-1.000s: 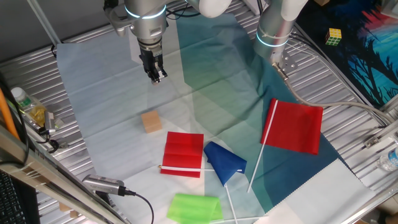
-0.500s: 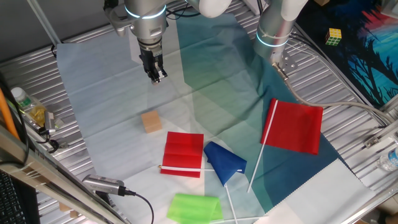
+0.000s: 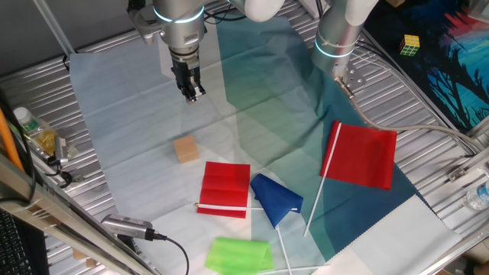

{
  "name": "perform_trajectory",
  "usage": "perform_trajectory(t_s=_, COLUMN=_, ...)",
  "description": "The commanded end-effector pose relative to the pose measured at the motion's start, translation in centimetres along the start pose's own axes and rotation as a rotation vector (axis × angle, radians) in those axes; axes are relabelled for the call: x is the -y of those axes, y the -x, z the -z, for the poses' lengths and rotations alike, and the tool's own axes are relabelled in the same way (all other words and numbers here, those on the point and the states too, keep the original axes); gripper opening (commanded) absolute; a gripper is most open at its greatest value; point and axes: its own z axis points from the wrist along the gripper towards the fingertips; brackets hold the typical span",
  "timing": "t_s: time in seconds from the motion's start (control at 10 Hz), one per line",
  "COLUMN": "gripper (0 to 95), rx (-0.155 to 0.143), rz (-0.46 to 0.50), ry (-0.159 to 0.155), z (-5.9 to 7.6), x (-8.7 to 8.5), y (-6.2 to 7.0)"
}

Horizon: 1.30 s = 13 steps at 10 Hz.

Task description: Approach and touch the side of the small block

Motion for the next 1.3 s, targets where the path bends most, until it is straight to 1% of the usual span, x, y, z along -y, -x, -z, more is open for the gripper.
perform_trajectory(t_s=0.1, gripper=0.0, rx=-0.001, rz=0.000, ry=0.000, z=0.0, x=0.0, y=0.0)
perform_trajectory(t_s=1.0, gripper=0.0, rx=-0.002, rz=-0.005, ry=0.001, z=0.0, x=0.0, y=0.0)
perform_trajectory(t_s=1.1, gripper=0.0, rx=-0.005, rz=-0.006, ry=0.003, z=0.2, x=0.1, y=0.3)
perform_trajectory(t_s=1.3, gripper=0.0, rx=-0.012, rz=-0.007, ry=0.008, z=0.7, x=0.6, y=1.3)
